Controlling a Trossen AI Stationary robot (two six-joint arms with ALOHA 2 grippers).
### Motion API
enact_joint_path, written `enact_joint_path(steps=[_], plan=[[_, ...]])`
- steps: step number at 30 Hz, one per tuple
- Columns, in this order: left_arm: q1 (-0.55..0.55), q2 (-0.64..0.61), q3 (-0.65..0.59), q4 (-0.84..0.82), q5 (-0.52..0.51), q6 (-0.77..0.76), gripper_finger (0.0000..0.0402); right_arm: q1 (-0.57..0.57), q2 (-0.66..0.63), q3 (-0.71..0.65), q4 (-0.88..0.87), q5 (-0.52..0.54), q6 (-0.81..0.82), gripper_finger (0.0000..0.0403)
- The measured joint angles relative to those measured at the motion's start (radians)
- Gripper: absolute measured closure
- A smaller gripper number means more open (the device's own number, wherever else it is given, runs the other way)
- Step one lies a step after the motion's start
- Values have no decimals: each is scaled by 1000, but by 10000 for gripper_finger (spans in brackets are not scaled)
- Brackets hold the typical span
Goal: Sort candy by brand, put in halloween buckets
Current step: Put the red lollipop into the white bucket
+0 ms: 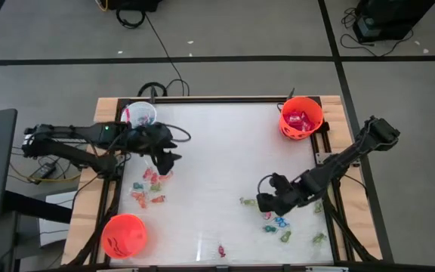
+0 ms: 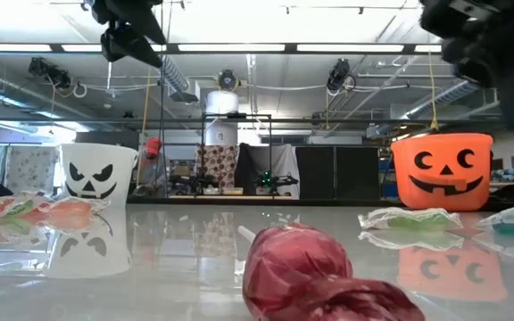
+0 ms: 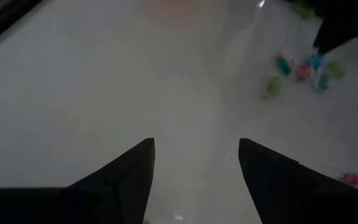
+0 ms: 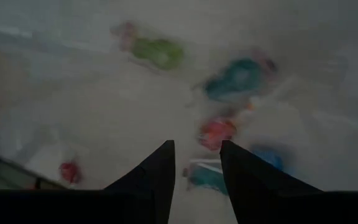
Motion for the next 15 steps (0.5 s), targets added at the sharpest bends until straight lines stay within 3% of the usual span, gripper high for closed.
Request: enact_joint_path(steps=[5, 15], plan=[[-71, 39, 0, -7, -33, 0, 163, 46, 0, -26, -21, 19, 153, 262], [-150, 66, 0, -22, -55, 2, 163, -39, 101, -78, 15, -24, 165, 268]])
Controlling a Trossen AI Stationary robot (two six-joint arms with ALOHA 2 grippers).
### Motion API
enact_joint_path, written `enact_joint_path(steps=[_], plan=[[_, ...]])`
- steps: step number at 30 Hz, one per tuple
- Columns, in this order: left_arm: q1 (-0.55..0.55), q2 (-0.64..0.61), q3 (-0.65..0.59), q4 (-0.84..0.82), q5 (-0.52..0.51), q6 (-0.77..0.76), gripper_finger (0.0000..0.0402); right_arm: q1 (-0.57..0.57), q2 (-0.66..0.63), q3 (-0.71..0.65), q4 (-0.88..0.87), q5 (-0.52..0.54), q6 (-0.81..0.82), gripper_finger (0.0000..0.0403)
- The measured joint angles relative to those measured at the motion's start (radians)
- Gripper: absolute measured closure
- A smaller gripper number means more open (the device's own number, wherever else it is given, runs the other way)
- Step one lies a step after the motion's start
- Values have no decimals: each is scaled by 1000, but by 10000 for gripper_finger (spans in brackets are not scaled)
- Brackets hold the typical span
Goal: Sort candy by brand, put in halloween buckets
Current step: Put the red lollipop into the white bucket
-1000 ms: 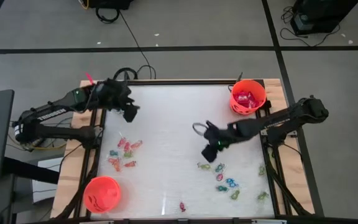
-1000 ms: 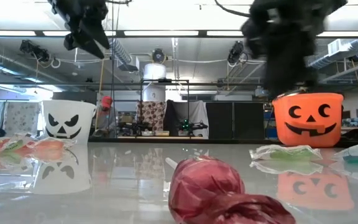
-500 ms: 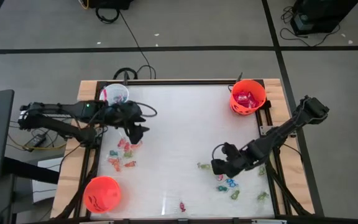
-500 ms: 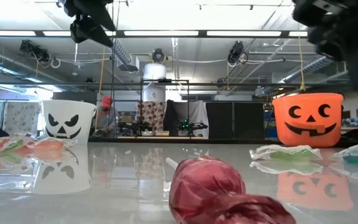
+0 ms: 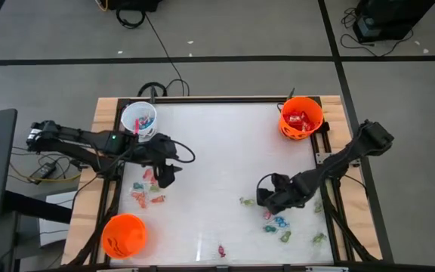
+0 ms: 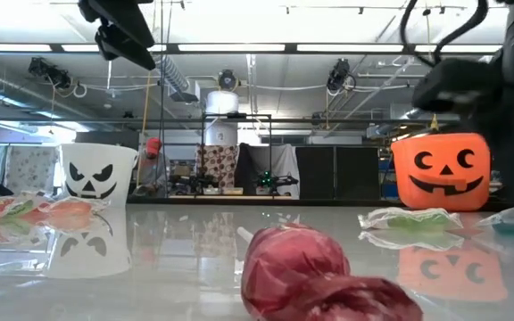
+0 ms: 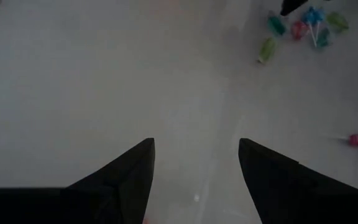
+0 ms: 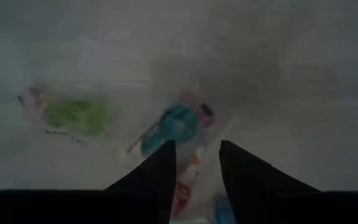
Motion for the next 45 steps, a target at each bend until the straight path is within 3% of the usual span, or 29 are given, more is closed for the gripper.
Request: enact_joint_path(steps=[6, 10, 12, 17, 19, 21, 26, 34, 38, 45], plan=[[-40, 0, 0, -33, -3, -24, 163, -13, 110, 6, 112, -114, 14, 281], [-68, 0, 0, -35, -4, -34, 163, 4, 142, 29, 113, -123, 22, 294], [-80, 0, 0, -37, -5, -49, 163, 12, 135, 54, 91, -65, 11, 298], [-93, 0, 0, -38, -49, -51, 163, 14, 84, 136, 66, 245, -152, 300], [-93, 0, 0, -38, -75, -51, 163, -2, 79, 168, 44, 275, -236, 300], [-93, 0, 0, -38, -91, -51, 163, -19, 80, 195, 1, 215, -316, 300], [-93, 0, 0, -37, -107, -51, 163, -33, 99, 215, -31, 3, -708, 300], [-93, -1, 0, -37, -108, -49, 163, 23, 97, 214, -56, -27, -1198, 300], [-93, -1, 0, -37, -109, -48, 163, 48, 97, 182, -61, -8, -1306, 296], [-93, -1, 0, -37, -119, -47, 163, 78, 97, 96, 83, -21, -1346, 290]])
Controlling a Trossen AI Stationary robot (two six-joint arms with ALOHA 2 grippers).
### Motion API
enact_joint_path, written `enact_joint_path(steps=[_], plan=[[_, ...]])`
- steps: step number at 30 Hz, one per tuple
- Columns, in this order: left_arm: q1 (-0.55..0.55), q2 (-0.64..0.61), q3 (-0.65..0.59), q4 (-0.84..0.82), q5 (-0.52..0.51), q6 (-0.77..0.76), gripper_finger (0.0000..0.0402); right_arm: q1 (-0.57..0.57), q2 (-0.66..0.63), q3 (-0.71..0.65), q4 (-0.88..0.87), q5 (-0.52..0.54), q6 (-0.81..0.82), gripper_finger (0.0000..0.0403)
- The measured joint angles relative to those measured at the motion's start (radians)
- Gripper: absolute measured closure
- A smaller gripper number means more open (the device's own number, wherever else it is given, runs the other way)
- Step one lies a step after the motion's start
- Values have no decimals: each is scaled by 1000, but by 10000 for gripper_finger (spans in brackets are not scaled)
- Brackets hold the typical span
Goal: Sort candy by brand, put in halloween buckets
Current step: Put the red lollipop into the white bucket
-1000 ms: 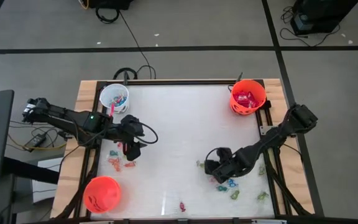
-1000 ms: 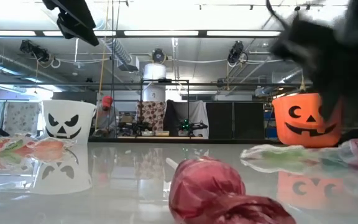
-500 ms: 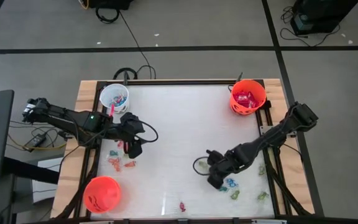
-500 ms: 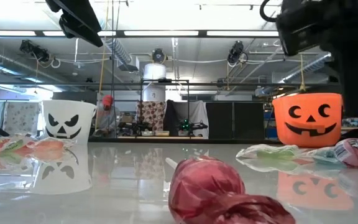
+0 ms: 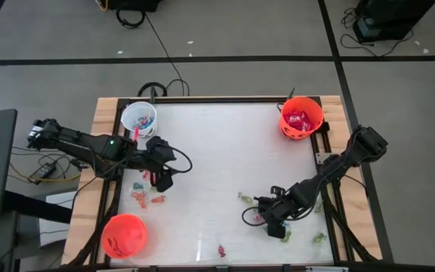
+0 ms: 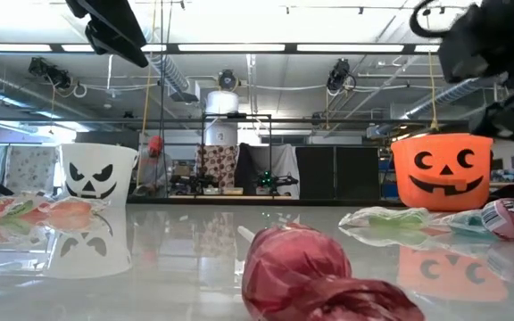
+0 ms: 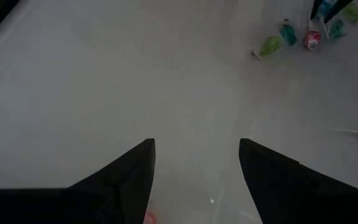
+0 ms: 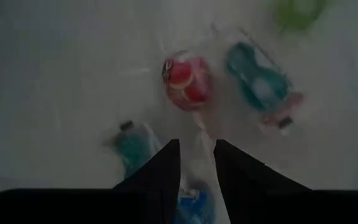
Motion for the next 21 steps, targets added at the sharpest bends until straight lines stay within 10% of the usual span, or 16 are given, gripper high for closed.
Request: enact_joint_path(steps=[15, 21], plan=[[0, 3, 0, 12, -66, 27, 163, 3, 32, -104, 171, -37, -127, 309], [0, 3, 0, 18, -86, 27, 163, -8, 88, -74, 137, -26, -121, 384]])
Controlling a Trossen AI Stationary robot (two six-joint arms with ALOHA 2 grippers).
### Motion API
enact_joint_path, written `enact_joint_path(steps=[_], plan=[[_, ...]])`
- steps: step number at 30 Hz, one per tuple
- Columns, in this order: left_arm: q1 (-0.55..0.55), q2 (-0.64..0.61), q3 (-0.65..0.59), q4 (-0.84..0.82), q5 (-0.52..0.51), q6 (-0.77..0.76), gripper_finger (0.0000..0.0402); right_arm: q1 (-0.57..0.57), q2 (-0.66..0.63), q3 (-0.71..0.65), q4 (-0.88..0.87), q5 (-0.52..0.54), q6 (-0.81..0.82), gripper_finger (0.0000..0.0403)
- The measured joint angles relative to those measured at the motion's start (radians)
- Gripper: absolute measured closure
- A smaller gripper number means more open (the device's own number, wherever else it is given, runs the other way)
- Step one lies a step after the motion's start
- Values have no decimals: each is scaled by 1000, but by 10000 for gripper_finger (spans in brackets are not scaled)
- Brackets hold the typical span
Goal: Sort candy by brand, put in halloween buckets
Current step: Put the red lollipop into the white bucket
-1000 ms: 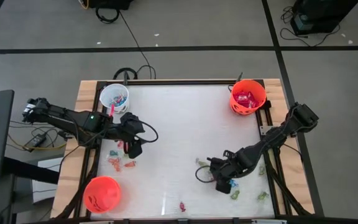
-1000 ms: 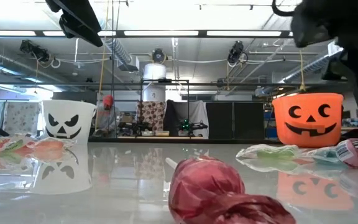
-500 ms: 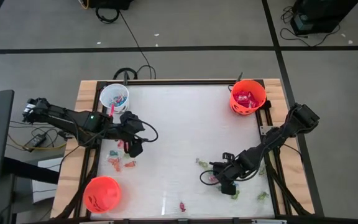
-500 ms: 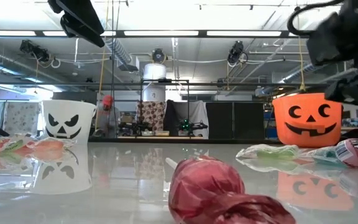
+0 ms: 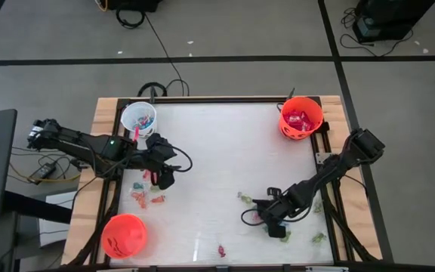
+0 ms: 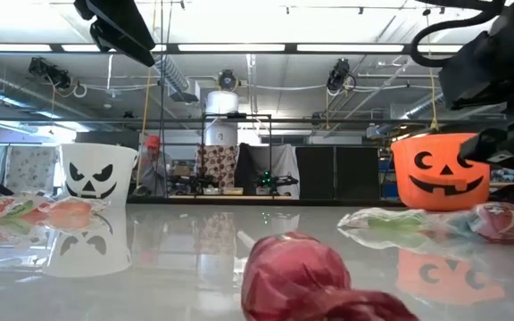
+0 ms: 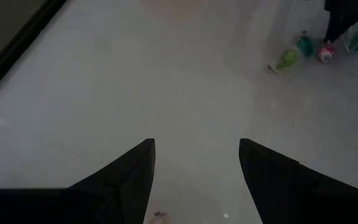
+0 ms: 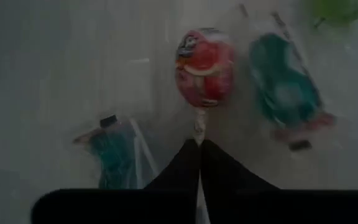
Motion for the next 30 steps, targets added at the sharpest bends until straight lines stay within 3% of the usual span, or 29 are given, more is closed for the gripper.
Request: enact_joint_path(steps=[4, 9, 16, 23, 30], plan=[[0, 0, 0, 14, -4, -2, 163, -23, -16, 32, -12, 62, 50, 392], [0, -2, 0, 170, -1, 73, 160, -87, -76, 115, 44, 335, 74, 398], [28, -4, 0, 378, 46, 231, 129, -211, -136, 228, 80, 574, 155, 400], [88, 12, 0, 564, 101, 310, 110, -301, -153, 260, 338, 578, -79, 402], [142, 75, 0, 655, 234, 277, 110, -379, -155, 264, 555, 538, -257, 402]])
